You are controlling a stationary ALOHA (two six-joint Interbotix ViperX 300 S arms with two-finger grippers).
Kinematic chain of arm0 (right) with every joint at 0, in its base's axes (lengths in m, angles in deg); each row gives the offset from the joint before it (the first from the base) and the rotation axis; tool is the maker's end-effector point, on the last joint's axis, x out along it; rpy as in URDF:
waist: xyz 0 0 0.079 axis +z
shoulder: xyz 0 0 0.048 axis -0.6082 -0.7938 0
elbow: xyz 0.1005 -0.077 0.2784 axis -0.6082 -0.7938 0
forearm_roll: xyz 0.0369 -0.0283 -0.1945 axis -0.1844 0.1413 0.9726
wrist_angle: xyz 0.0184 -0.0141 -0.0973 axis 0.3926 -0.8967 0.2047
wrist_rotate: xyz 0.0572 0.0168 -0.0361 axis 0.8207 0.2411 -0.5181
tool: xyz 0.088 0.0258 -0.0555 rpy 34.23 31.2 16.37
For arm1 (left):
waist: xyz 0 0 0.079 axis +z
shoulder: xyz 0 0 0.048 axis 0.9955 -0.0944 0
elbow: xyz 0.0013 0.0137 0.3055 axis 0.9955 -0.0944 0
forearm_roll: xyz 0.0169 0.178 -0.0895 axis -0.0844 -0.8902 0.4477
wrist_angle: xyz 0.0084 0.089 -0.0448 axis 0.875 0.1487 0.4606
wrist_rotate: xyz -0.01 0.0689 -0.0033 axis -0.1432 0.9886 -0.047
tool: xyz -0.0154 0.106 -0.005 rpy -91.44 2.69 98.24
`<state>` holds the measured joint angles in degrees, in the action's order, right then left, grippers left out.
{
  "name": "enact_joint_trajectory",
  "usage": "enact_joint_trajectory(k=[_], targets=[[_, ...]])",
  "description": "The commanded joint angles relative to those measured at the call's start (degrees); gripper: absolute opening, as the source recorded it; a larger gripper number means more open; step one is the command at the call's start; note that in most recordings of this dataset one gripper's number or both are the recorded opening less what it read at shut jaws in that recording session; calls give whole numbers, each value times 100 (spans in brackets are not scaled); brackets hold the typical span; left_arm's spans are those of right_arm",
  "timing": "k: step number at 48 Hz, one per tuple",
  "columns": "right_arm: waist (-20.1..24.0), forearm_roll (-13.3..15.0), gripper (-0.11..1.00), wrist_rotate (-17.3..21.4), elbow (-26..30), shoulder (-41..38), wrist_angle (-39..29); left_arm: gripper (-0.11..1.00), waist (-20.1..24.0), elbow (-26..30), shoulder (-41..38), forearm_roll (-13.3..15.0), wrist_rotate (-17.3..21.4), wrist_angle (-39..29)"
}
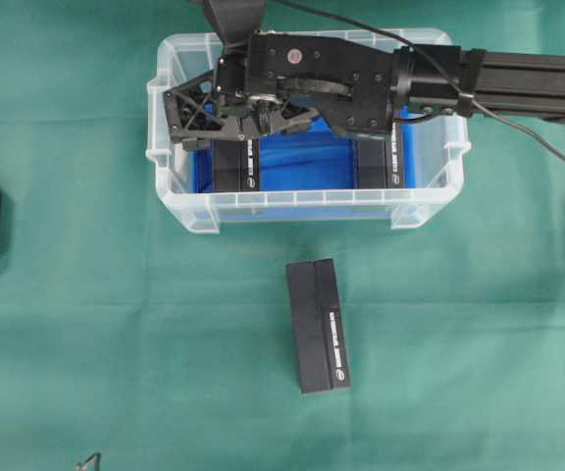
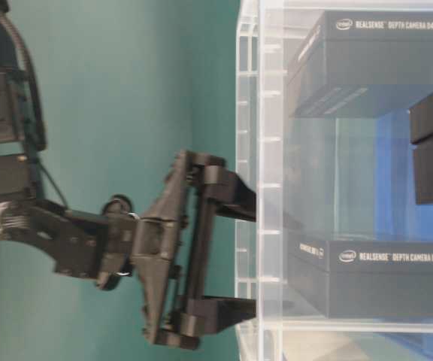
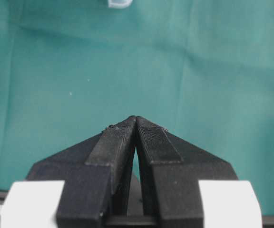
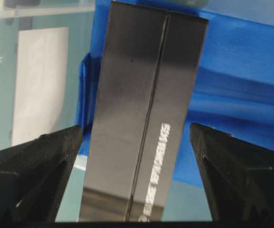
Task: Take the box out of the case with the right arm.
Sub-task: 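Lower the open right gripper into the case toward the left box, then close the right gripper on the left black box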
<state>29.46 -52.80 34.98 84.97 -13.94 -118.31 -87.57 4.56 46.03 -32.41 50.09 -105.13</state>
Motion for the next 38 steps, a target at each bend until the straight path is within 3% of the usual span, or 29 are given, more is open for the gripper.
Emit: enact_joint_trajectory(k=[1,38], targets=[[-26,-62,94,9,-35,88,264,0,-9,79,-53,-18,-18,18],[-132,-202,94,9,-105,-149,413,0,-9,70,-53,-18,-18,18]])
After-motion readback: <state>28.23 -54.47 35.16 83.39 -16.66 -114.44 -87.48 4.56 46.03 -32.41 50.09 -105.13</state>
